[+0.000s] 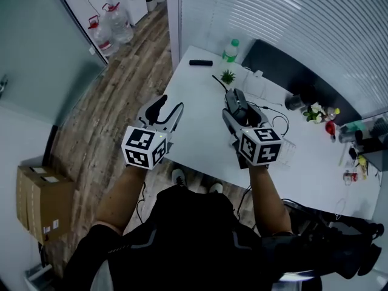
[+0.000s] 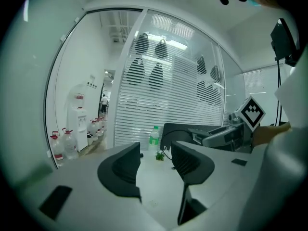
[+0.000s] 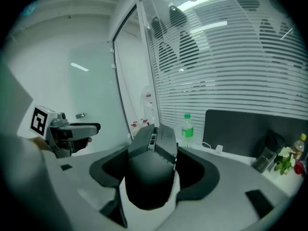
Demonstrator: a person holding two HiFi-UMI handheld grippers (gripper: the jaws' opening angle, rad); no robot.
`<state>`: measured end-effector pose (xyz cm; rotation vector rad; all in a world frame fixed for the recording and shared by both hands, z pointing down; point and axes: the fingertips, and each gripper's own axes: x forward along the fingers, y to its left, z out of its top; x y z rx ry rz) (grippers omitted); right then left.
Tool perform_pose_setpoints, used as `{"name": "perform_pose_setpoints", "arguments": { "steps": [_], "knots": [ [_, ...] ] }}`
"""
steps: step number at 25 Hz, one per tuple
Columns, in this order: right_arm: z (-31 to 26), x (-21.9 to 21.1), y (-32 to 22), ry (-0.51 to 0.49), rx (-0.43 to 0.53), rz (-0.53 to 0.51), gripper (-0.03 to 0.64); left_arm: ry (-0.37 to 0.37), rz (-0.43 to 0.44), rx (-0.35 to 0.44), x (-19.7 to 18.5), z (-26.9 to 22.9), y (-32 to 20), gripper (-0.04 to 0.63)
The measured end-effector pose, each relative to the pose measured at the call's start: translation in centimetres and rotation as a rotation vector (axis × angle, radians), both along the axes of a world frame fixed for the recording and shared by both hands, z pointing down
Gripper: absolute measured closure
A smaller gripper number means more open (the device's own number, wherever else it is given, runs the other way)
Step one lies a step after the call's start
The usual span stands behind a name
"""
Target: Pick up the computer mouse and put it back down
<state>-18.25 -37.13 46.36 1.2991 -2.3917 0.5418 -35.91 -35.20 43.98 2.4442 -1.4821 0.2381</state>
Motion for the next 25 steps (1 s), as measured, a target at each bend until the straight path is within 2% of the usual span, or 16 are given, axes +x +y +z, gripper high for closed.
{"name": "perform_pose_setpoints", "arguments": {
  "steps": [3,7,10,18,25],
  "knots": [
    [2.5,-0.3,-0.4,0.001,-0.043,-0.011,0.322,0.007,-0.009,-0.029,0.2,1.5,-0.4,0.401],
    [5.3,-0.2,-0.8,0.01,-0.086,-0.013,0.322,-0.017,-0.028,-0.065,0.2,3.8,-0.5,0.405],
    [7.4,-0.3,-1.2,0.033,-0.109,-0.01,0.322,-0.003,-0.039,-0.1,0.1,5.7,-0.5,0.419],
    [14.2,-1.9,-0.6,0.063,-0.187,-0.017,0.322,-0.043,-0.065,-0.182,-0.9,11.4,0.0,0.441],
    [19.0,-3.2,-0.2,0.079,-0.253,0.007,0.322,-0.033,-0.08,-0.257,-1.9,15.5,0.4,0.463]
  ]
}}
